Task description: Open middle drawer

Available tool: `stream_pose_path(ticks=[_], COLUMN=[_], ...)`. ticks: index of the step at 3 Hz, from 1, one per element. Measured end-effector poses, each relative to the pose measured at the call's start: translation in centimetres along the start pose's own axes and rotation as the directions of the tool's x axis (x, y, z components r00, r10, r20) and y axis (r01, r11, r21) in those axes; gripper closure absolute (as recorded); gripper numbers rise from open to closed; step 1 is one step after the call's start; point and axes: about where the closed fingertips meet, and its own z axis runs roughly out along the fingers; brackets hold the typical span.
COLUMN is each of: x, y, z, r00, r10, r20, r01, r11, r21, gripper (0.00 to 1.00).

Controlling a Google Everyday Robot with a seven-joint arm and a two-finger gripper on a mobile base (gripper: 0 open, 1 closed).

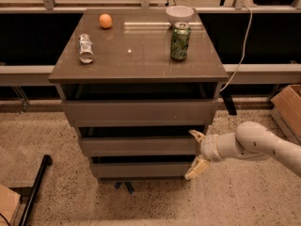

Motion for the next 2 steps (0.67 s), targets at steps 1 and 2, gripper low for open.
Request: stream_pose_path(ticks=[1, 2], x=[1.6, 3.2], y=[-0.9, -1.8], z=[1.1, 1.9], r00=[1.000, 0.999], r10=[0.026, 0.049], r20=[0.007, 0.015], r01=[-0.026, -0.049], r11=[0.9997, 0.9988], r21=[0.003, 0.005], gripper=[0.00, 0.00])
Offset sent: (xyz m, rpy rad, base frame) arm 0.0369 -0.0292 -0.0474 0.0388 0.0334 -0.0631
